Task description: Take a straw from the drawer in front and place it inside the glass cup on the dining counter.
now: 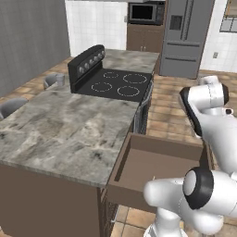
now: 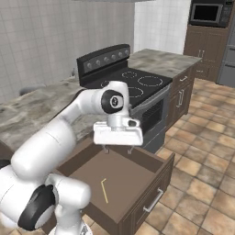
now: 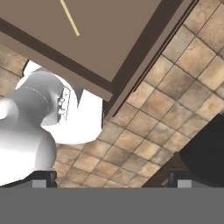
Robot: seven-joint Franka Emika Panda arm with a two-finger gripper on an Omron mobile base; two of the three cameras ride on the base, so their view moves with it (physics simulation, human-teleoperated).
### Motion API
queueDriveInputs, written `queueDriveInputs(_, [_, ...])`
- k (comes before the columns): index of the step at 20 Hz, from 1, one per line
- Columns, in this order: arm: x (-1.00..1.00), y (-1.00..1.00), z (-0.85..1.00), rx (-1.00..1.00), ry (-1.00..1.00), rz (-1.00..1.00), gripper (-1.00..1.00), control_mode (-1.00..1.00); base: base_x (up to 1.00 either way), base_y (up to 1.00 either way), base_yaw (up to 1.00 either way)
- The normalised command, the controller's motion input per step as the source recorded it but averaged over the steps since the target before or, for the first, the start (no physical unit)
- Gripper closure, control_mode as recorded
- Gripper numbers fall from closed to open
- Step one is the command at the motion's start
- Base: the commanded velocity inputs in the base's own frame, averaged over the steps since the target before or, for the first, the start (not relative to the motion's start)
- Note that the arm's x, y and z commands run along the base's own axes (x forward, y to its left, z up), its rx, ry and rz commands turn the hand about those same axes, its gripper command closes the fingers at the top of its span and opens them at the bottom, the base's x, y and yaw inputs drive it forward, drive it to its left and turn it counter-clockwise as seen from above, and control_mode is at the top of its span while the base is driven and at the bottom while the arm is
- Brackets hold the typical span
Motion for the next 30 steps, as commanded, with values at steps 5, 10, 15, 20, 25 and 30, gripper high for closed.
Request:
queueDriveInputs(5, [0.06, 0.33, 0.00, 0.00, -0.16, 0.00, -1.00, -1.00, 0.00, 0.00, 0.00])
queueDriveInputs(10, [0.17, 0.32, 0.00, 0.00, -0.11, 0.00, -1.00, -1.00, 0.00, 0.00, 0.00])
queueDriveInputs(15, [0.10, 0.16, -0.05, 0.00, -0.08, 0.00, -1.00, -1.00, 0.00, 0.00, 0.00])
queueDriveInputs(20, [0.00, 0.00, -0.15, 0.00, -0.12, 0.00, -1.00, -1.00, 0.00, 0.00, 0.00])
queueDriveInputs(25, [0.04, 0.01, -0.18, 0.00, -0.14, 0.00, -1.00, -1.00, 0.00, 0.00, 0.00])
queueDriveInputs(30, [0.24, 0.07, -0.08, 0.00, -0.15, 0.00, -1.00, -1.00, 0.00, 0.00, 0.00])
